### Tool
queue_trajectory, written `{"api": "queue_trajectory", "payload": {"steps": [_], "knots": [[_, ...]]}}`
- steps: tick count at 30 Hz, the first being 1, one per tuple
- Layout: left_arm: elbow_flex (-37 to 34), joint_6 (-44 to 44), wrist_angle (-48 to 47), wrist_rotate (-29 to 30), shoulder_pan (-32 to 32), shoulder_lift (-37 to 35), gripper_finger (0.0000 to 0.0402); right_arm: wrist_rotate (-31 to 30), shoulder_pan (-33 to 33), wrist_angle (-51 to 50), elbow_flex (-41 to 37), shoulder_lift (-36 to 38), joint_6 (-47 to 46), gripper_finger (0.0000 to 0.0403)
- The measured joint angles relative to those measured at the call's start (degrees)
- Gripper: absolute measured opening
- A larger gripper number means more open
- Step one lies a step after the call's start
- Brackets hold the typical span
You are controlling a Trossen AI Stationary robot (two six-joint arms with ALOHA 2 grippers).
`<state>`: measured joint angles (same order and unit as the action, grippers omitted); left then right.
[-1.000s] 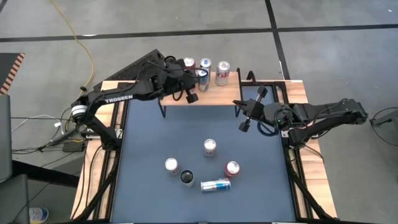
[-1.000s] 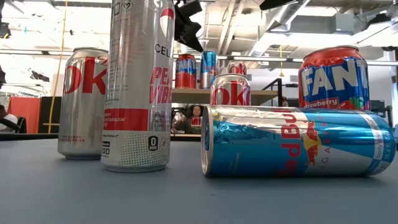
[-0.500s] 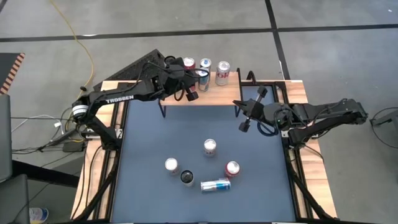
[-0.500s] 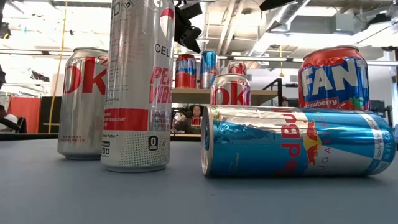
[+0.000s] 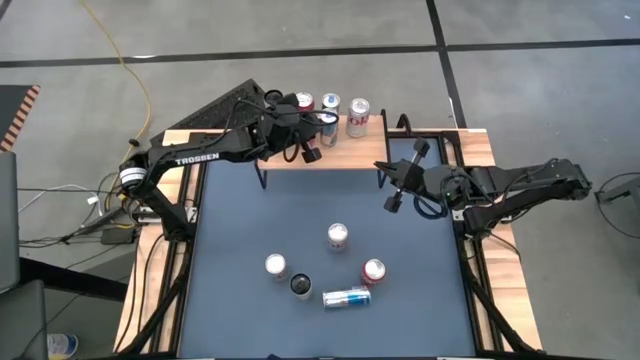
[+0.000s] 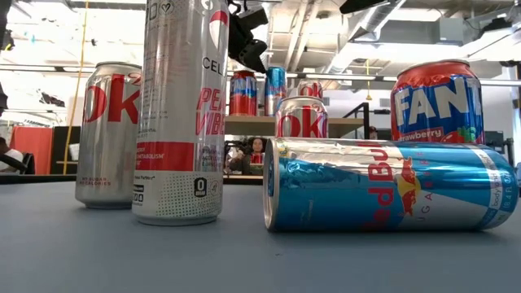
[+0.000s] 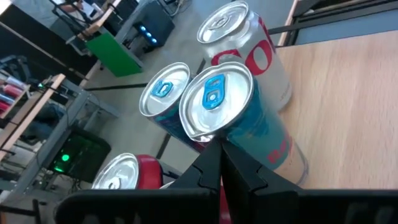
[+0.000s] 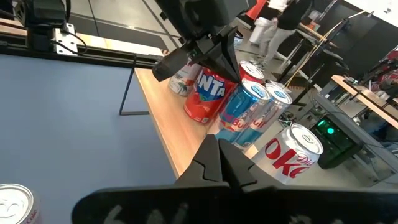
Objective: Place canned beverage on shelf
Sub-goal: Adjust the blue soda can
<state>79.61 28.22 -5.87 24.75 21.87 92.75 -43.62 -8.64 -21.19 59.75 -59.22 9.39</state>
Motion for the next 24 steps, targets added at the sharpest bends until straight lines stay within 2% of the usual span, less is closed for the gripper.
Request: {"api": "queue_trajectory", "payload": {"steps": [24], "knots": [[0.0,-0.42,-1.76,0.47,0.21,0.02,0.0,0.2,-0.02,-3.26,0.0,-0.02,-2.97,0.0]]}}
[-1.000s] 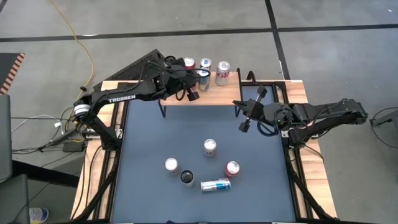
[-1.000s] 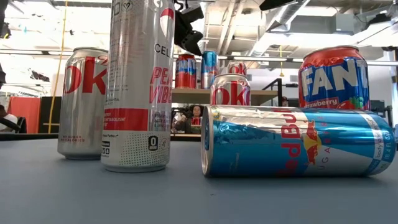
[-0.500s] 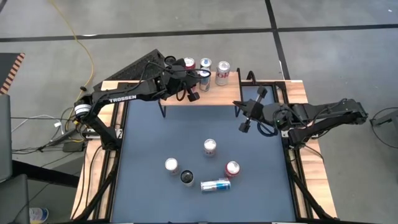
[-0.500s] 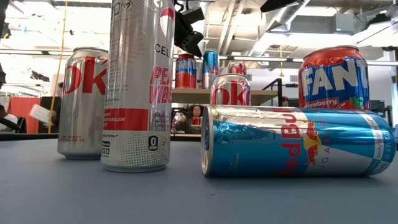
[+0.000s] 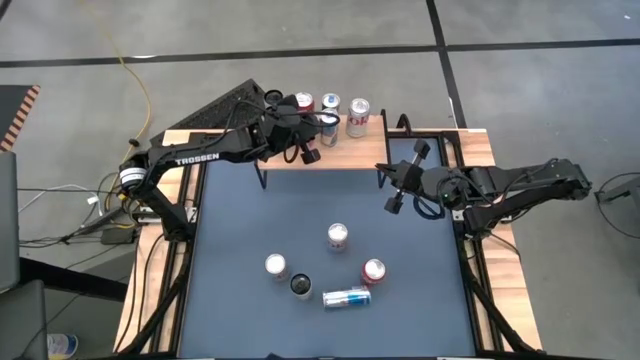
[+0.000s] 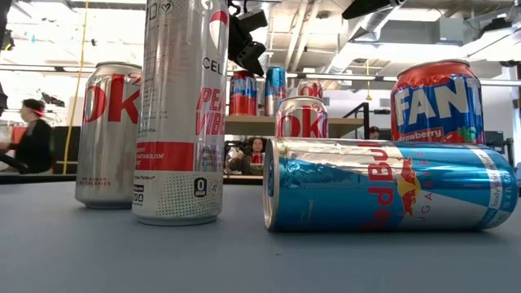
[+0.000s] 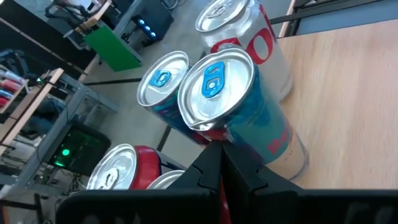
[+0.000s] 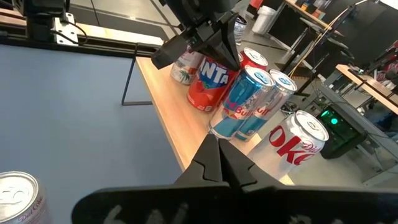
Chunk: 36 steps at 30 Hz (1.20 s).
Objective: Place canned beverage on shelf
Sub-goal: Adjust the blue soda can
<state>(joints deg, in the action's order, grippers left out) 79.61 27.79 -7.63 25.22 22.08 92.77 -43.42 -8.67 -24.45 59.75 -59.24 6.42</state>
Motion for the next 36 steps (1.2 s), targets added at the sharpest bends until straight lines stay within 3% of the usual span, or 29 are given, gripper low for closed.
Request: {"api": "queue_trajectory", "payload": {"steps": [18,36], "knots": [[0.0,-0.19,1.63,-2.22,-1.09,0.17,0.0,0.17,0.0,-0.33,0.0,0.0,-0.07,0.0],[0.0,-0.42,0.38,2.59,-4.42,-0.25,0.0,2.8,1.06,-1.49,-0.39,-0.35,-3.23,0.0]]}}
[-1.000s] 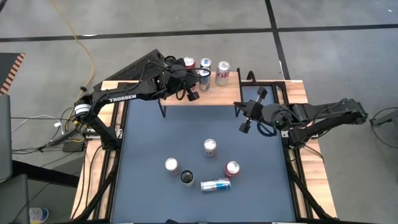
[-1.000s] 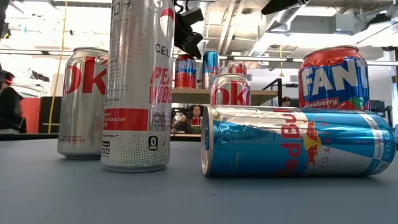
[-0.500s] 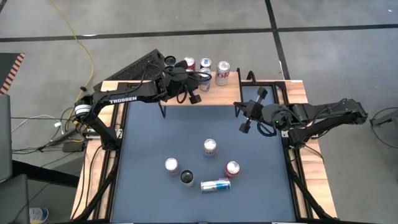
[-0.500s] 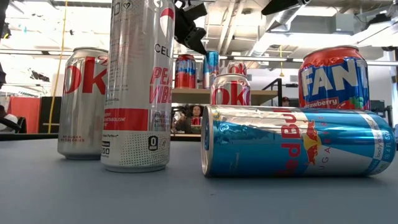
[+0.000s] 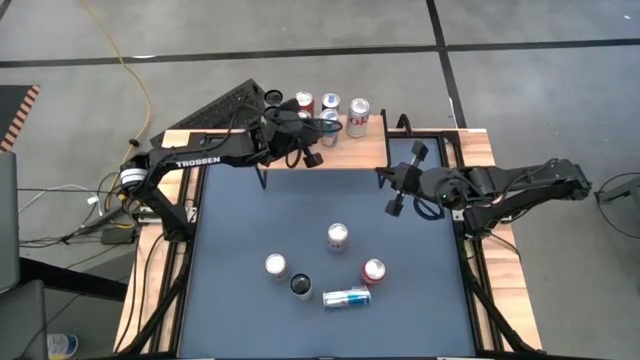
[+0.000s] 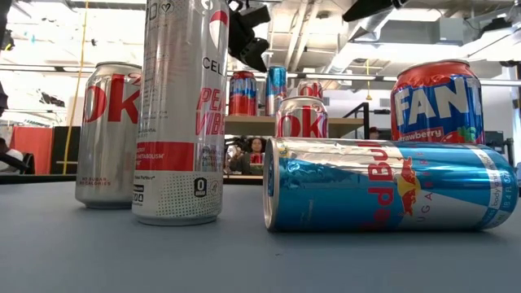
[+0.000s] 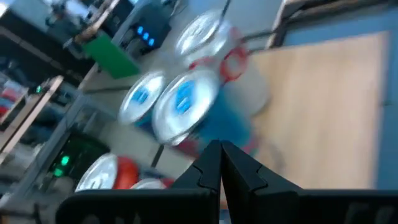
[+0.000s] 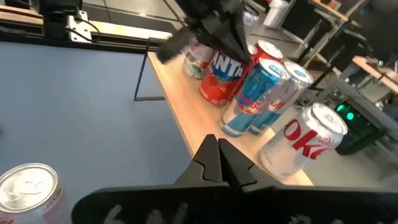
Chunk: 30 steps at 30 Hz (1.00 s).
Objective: Place canned beverage on shelf
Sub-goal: Adjust the blue soda can, then put the center white soda can on the shelf
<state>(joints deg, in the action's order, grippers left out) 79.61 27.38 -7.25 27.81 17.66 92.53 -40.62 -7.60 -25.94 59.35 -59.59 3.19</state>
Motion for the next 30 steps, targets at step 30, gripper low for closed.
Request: {"api": "queue_trajectory", "payload": {"steps": [30], "knots": [[0.07,-26.6,-31.83,0.56,-37.18,-38.63,0.0028,21.01,-3.54,-28.6,19.14,-13.53,-9.69,0.0108]]}}
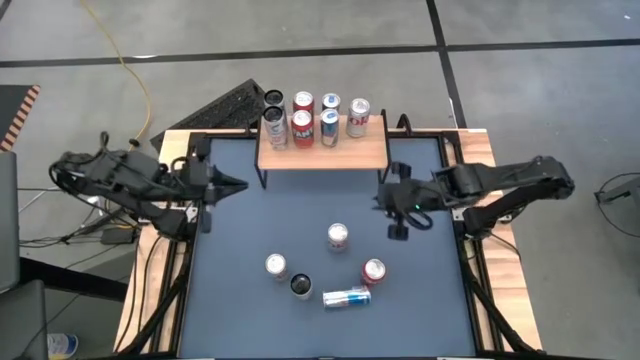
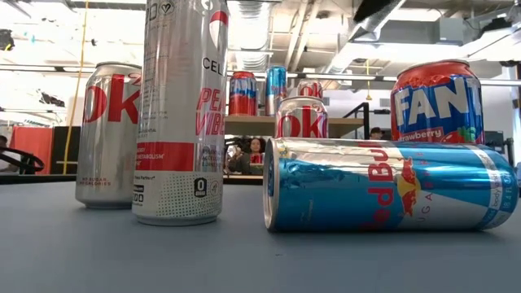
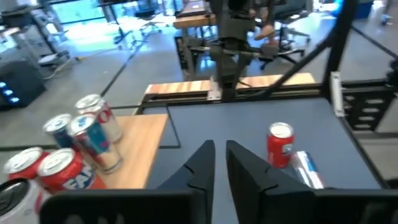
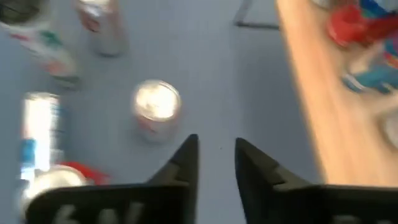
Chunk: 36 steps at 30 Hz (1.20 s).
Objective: Place canned beverage on shelf
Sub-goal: Put the center white soda can on the shelf
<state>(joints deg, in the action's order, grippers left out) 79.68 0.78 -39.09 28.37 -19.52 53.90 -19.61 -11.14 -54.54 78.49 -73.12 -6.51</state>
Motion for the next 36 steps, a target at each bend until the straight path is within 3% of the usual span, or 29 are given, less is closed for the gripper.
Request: {"api": "queue_trajectory", "payload": {"steps": [6,10,18,25,36], "knots": [[-0.02,0.47,-1.98,-0.93,-1.16,1.44,0.0086,0.09,-2.94,9.61,0.25,-3.88,0.78,0.0256],[-0.04,0.31,-2.88,-2.33,-1.21,2.68,0.0121,0.84,-2.47,11.58,2.27,-10.31,2.09,0.0306],[-0.04,-0.64,-4.65,-7.78,-1.21,3.45,0.0154,1.64,-1.47,-5.56,16.93,-25.1,10.4,0.0319],[-0.05,-1.06,-5.11,-9.06,-1.21,3.45,0.0156,7.8,1.59,-14.98,29.2,-35.69,6.26,0.0325],[-0.06,-1.1,-7.08,-10.11,-1.21,3.42,0.0156,12.48,2.5,-16.09,30.83,-40.68,-0.98,0.033]]}}
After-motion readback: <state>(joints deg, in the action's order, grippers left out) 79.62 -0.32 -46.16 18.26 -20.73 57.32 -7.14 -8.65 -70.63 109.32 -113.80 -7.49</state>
